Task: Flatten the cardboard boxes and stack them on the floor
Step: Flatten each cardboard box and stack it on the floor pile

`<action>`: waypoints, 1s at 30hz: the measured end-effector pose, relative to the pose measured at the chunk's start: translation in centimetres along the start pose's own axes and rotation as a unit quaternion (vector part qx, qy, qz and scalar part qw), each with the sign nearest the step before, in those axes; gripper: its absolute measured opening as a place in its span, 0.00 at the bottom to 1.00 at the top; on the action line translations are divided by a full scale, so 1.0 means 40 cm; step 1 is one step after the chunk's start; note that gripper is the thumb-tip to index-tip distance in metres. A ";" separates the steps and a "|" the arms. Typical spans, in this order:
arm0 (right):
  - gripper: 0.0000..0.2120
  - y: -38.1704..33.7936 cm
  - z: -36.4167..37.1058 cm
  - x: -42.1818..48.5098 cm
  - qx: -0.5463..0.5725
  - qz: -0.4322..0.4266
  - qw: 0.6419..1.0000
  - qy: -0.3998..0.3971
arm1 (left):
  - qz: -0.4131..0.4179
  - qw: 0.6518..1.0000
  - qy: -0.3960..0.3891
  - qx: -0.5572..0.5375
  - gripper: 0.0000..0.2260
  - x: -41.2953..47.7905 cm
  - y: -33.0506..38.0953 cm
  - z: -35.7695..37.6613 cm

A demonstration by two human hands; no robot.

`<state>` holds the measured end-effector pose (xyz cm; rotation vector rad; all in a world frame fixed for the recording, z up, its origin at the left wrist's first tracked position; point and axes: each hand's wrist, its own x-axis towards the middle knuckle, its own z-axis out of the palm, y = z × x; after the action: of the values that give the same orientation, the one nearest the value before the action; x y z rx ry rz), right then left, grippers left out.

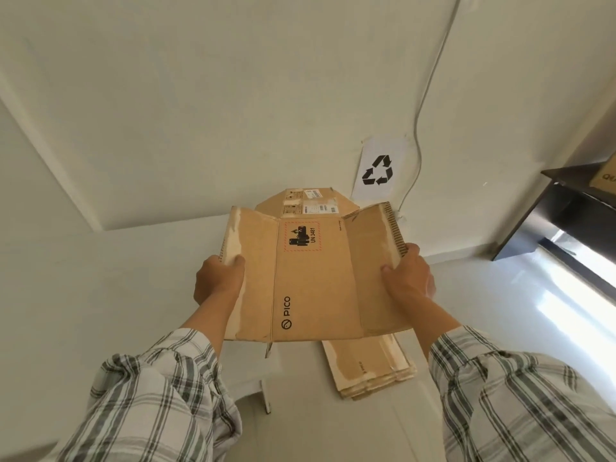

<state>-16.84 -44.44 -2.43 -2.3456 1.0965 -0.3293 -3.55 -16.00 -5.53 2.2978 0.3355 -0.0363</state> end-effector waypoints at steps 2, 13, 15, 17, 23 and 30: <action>0.26 0.056 -0.031 0.080 -0.004 -0.015 1.000 -0.013 | -0.013 1.000 0.013 -0.002 0.18 -0.042 0.048 0.075; 0.27 0.269 -0.002 0.478 0.004 -0.048 0.995 -0.092 | -0.074 0.995 0.066 0.022 0.17 -0.091 0.223 0.426; 0.26 0.293 0.022 0.541 0.003 -0.060 0.993 -0.103 | -0.086 0.993 0.074 0.026 0.16 -0.089 0.238 0.482; 0.26 0.327 0.053 0.601 -0.001 -0.067 0.991 -0.117 | -0.096 0.991 0.082 0.035 0.16 -0.084 0.250 0.546; 0.27 0.469 0.202 0.764 -0.011 -0.067 0.987 -0.146 | -0.126 0.986 0.090 0.056 0.17 -0.060 0.229 0.774; 0.26 0.725 0.515 0.896 -0.024 -0.073 0.985 -0.157 | -0.143 0.983 0.089 0.067 0.18 -0.006 0.035 1.145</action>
<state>-3.65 -80.04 -35.73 -2.4206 0.7928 0.0192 0.19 -50.25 -35.74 2.3725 0.7753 0.0030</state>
